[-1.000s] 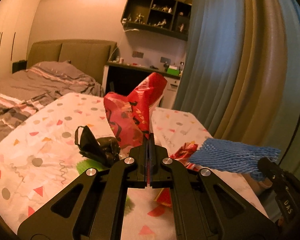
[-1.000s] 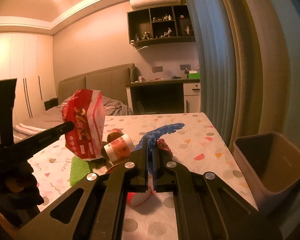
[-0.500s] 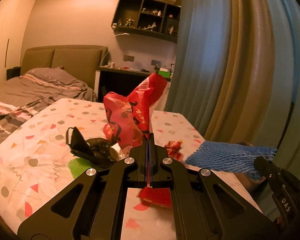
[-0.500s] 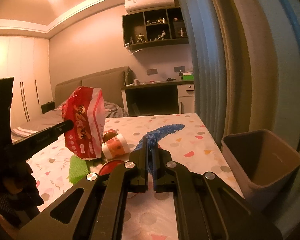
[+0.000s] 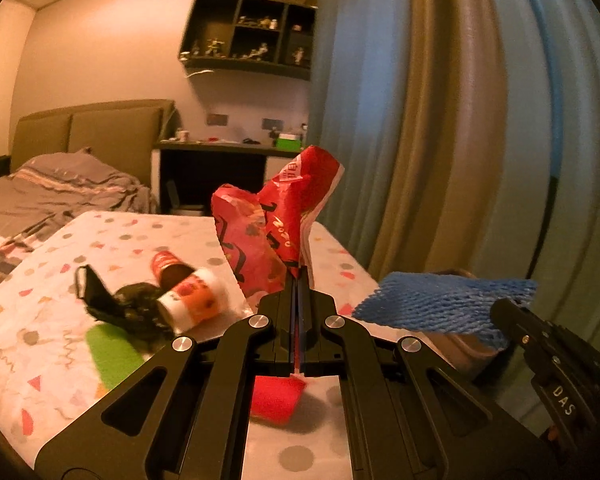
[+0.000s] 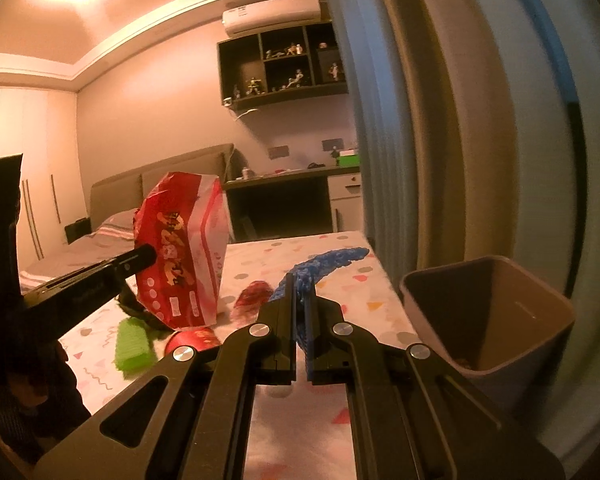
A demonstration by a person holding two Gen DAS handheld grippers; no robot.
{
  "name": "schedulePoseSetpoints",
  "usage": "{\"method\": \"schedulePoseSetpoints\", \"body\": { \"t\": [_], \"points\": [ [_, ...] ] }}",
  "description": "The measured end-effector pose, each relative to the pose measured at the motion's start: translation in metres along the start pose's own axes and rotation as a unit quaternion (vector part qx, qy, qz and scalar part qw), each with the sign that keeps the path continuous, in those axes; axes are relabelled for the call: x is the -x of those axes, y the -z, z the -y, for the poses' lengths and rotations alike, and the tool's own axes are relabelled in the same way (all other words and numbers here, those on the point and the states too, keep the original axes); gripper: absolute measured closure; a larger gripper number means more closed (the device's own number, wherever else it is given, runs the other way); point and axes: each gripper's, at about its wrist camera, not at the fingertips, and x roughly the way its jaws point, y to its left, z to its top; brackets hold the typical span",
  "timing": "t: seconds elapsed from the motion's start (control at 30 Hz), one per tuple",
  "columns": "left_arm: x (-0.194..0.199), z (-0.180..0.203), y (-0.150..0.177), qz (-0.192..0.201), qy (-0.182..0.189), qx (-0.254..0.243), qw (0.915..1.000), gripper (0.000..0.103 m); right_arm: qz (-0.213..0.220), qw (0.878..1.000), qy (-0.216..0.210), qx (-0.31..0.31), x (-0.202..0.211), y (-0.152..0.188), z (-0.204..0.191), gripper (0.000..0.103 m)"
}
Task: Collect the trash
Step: 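Lift the held net and red wrapper and carry both toward the brown bin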
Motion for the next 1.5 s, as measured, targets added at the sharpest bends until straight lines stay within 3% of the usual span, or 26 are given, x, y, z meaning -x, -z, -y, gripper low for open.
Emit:
{"method": "schedulePoseSetpoints", "body": {
  "t": [0.73,1.17,1.5],
  "points": [
    [-0.049,0.117,0.011,-0.030,0.106,-0.058,0.9922,0.103,0.025,0.995,0.095,-0.026,0.026,-0.007,0.081,0.099],
    [-0.105,0.177,0.026,-0.068,0.159,-0.088,0.9810,0.103,0.015,0.987,0.157,-0.044,0.009,-0.010,0.140,0.099],
    [-0.140,0.200,0.042,-0.101,0.184,-0.098,0.9730,0.103,-0.007,0.983,0.172,-0.059,-0.008,-0.002,0.160,0.099]
  ]
}}
